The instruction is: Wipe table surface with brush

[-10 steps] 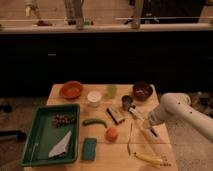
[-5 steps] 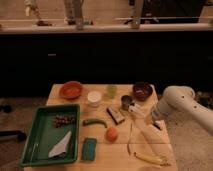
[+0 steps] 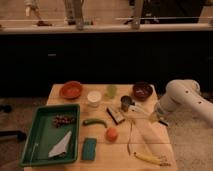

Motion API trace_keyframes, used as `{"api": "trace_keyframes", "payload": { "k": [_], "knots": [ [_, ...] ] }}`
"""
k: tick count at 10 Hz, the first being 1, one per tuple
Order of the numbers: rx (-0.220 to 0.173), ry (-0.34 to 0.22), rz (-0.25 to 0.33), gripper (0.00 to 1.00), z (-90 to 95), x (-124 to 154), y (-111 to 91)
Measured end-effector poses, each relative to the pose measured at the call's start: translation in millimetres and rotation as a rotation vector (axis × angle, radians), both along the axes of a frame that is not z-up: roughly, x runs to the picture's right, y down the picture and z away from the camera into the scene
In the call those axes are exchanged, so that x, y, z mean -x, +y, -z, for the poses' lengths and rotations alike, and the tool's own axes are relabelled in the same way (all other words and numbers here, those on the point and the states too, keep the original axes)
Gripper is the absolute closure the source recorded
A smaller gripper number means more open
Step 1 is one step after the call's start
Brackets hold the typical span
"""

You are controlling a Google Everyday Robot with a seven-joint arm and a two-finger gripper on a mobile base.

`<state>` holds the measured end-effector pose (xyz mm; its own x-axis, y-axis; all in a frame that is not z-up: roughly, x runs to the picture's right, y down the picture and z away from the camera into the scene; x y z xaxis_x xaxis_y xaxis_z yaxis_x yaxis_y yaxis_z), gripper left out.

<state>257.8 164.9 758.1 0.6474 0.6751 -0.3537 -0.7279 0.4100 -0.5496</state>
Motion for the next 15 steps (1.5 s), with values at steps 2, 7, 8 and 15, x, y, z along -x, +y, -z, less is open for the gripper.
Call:
{"api": "trace_keyframes", "payload": {
  "k": [2,7,8,15],
  "knots": [
    [0.02,-0.005,0.085,1.0,1.8,-8.3,2.2],
    [0.11,-0.135,0.309,1.0,-2.0,-24.9,9.1],
    [0.123,-0.147,0.311,1.0,-5.2,-27.1,11.1],
    [0.15,-0.16,0.177,1.0,-35.9,-60.2,5.4]
  ]
}}
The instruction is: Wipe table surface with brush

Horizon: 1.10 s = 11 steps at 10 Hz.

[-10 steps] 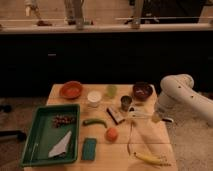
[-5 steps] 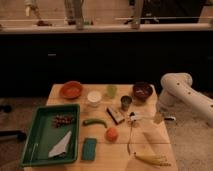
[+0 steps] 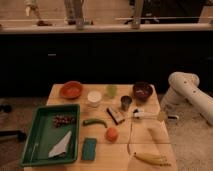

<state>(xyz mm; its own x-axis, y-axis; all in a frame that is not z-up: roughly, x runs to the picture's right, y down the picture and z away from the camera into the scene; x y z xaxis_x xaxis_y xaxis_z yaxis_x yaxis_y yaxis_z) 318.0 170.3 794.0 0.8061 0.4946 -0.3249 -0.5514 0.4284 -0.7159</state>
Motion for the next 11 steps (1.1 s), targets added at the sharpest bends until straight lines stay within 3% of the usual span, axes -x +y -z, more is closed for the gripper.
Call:
{"api": "trace_keyframes", "payload": {
  "k": [3,7,11],
  "knots": [
    [0.006,0.033,-0.026,1.0,-10.3,-18.7,-1.5],
    [0.033,0.083,-0.027,1.0,-25.5,-36.9,12.5],
    [0.021,0.112,-0.039,1.0,-24.5,-50.0,6.8]
  ]
}}
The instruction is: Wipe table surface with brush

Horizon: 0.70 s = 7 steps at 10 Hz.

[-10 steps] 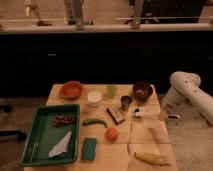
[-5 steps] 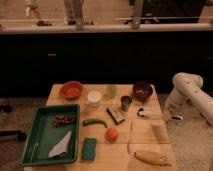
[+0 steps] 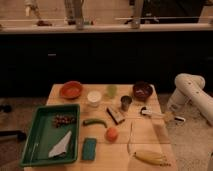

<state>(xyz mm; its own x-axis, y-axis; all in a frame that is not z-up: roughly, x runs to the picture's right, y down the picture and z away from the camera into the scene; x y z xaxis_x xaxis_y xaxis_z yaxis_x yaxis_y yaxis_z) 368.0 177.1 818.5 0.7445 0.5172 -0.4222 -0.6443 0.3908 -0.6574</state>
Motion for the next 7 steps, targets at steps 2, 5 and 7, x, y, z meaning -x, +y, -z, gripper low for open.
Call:
{"api": "trace_keyframes", "payload": {
  "k": [2,5,7],
  "knots": [
    [-0.01,0.0,0.009,1.0,3.4,1.5,-5.8],
    [-0.003,-0.03,0.098,1.0,7.0,31.2,-3.3],
    [0.015,-0.044,0.149,1.0,19.1,32.8,11.8]
  ]
}}
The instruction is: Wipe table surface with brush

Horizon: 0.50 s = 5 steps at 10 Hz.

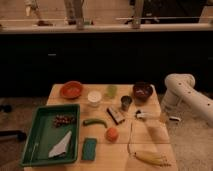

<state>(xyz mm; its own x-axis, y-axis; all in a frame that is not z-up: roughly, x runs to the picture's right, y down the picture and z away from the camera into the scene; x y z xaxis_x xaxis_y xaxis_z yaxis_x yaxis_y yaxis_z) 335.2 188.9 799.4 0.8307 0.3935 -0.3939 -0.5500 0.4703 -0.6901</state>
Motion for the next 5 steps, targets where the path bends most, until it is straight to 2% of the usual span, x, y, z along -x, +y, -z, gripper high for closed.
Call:
{"api": "trace_keyframes", "payload": {
  "k": [2,5],
  "knots": [
    [0.005,-0.001,0.016,1.0,7.4,-10.5,5.1],
    [-0.007,0.038,0.013,1.0,10.3,-37.8,-2.9]
  ]
}}
